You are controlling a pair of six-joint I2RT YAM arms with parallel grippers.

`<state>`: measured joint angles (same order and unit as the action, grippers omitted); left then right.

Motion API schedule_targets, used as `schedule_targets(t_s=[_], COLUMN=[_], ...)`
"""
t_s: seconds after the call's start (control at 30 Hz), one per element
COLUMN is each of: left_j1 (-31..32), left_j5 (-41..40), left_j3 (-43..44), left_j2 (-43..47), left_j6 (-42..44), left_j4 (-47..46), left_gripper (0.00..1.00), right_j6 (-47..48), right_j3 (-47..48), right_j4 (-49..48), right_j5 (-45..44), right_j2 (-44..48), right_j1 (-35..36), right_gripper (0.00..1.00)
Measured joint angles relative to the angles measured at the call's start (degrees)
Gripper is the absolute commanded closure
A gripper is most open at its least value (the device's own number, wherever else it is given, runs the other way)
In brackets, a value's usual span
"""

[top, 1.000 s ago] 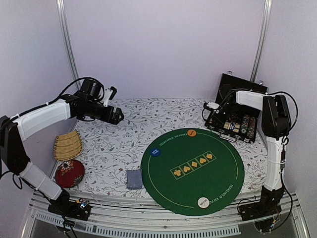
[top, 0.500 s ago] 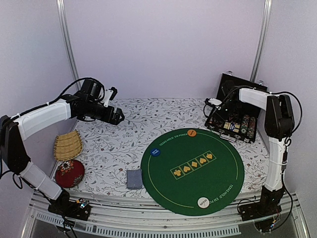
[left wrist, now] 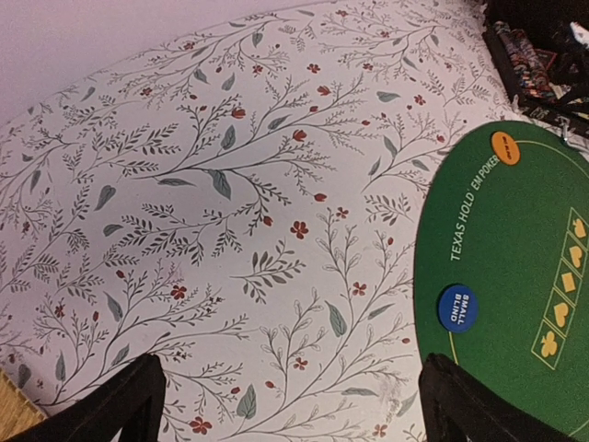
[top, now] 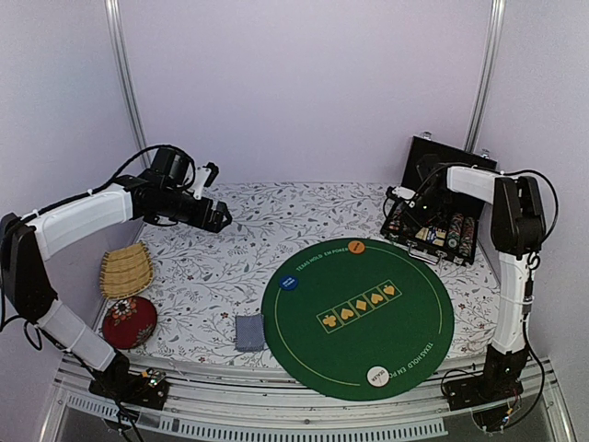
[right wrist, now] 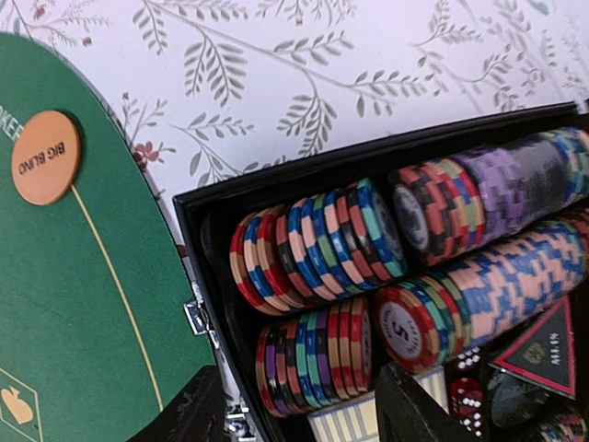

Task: Distribute texas hold em gaming equipment
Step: Pick up the pile of poker chips from the chip case.

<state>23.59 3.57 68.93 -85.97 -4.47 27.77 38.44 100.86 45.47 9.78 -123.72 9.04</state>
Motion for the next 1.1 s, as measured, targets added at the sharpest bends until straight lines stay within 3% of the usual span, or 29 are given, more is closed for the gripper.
schedule_targets(t_s=[0.17,0.7,1.1], left_j1=[0.00,0.00,0.00], left_j5=[0.04,0.04,0.04], left_j3=[0.00,0.00,0.00], left_j2=[0.00,0.00,0.00], left_j6=[0.02,0.02,0.17], left_j4=[0.00,0.00,0.00], left_gripper=[0.02,0.02,0.02], right_j6=[0.13,-0.26,-0.94], right_j3=[0.00,0.87,0.87], right_j4=[-0.24,-0.66,-1.64], right_j5=[-0.24,0.11,1.11], right_j2=[-1.88,-2.19,-4.13], right_j1=[-0.04,-1.07,-1.97], right_gripper=[0.59,0.60,0.55])
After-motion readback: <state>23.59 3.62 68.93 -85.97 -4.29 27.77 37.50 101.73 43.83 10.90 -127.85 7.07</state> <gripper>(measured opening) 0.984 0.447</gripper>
